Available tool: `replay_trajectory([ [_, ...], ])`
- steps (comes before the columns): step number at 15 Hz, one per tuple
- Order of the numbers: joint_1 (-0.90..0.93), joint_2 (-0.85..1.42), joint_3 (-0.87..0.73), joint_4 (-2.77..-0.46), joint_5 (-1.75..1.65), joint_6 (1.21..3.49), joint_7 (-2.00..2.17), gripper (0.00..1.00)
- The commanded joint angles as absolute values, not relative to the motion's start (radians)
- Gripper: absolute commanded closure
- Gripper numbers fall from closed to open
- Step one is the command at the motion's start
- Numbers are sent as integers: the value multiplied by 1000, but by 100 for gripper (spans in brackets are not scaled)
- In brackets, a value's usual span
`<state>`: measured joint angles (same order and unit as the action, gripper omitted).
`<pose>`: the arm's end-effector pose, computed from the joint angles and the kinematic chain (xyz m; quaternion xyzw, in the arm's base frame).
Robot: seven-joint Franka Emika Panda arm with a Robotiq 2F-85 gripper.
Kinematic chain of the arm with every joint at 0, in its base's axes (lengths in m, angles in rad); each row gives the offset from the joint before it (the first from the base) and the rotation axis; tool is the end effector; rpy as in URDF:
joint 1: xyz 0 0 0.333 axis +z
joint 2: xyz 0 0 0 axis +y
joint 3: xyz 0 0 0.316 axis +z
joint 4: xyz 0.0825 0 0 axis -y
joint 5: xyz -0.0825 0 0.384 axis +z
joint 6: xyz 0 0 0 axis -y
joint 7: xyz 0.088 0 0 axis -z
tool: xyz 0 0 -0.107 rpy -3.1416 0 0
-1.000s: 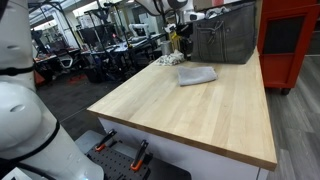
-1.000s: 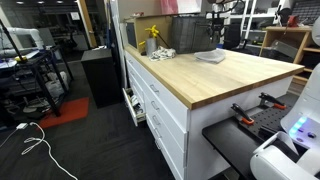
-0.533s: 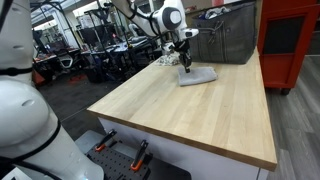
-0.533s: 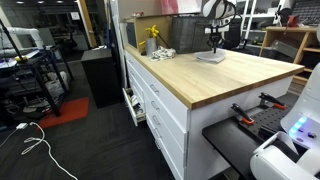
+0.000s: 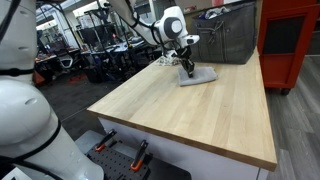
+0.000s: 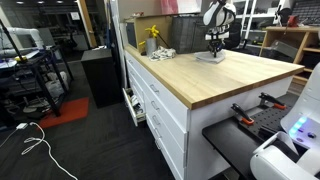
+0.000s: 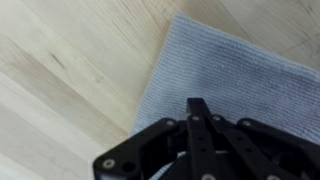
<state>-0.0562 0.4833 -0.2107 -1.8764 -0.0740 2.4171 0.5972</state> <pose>0.6230 -0.1619 0.2646 0.9212 -0.3805 0.0444 0.0672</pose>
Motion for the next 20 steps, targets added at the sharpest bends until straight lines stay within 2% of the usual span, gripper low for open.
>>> replay_trajectory([
  [1,-36,510,-226,-1880,-79,2457,606,100],
  [10,-28,515,-213,-1937,-61,2450,575,100],
  [20,-15,334,-178,-2173,14,2453,580,100],
])
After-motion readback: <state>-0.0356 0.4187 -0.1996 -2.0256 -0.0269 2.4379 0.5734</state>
